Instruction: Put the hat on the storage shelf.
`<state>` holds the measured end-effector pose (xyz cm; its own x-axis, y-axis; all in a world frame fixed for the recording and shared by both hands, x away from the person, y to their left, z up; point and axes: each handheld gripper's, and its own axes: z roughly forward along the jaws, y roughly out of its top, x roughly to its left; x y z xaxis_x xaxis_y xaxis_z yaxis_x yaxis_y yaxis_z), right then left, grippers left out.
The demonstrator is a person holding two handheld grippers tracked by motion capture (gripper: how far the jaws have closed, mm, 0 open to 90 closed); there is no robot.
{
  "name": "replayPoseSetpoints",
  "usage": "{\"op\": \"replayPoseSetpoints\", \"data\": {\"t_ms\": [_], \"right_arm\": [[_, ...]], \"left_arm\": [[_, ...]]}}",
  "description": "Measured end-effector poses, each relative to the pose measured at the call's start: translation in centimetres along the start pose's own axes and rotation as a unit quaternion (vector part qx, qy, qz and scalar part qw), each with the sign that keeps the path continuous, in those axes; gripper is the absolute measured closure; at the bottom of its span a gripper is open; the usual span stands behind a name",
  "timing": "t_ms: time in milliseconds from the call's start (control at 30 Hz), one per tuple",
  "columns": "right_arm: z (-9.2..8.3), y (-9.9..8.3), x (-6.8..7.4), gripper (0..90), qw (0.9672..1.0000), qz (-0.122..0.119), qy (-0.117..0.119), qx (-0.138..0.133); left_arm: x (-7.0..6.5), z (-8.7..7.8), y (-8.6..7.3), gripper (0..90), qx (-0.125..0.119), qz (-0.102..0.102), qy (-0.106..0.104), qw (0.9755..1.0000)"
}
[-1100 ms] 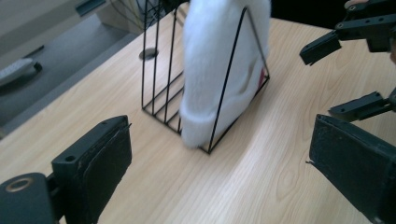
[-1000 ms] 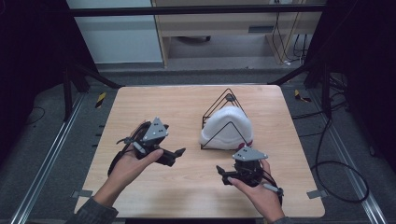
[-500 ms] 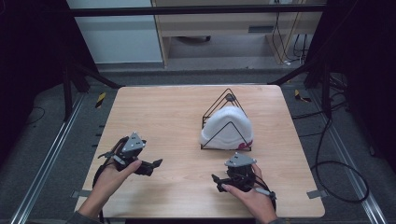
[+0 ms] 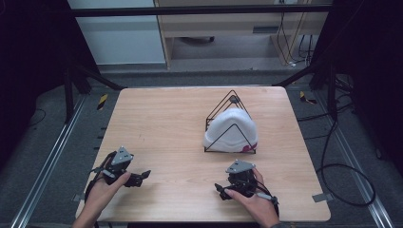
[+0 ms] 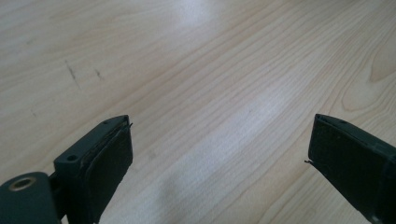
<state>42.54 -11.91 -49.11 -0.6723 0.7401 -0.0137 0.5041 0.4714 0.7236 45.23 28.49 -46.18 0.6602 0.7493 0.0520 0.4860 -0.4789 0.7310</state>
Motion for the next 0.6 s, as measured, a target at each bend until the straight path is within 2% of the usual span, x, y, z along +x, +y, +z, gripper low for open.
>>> {"op": "replayPoseSetpoints", "data": {"t_ms": [233,533,600], "right_arm": [[1.9,-0.4,-0.7,10.1,0.9997,0.016,-0.010,0.014],[2.5,-0.5,-1.0,10.0,0.9992,0.028,-0.026,-0.011],[2.5,-0.5,-1.0,10.0,0.9992,0.028,-0.026,-0.011]], "left_arm": [[1.0,1.0,-2.2,5.7,0.014,-0.019,0.010,0.9997],[1.5,2.2,-3.9,5.7,0.025,-0.033,0.020,0.9989],[1.5,2.4,-4.2,3.8,0.012,-0.041,0.025,0.9988]]}}
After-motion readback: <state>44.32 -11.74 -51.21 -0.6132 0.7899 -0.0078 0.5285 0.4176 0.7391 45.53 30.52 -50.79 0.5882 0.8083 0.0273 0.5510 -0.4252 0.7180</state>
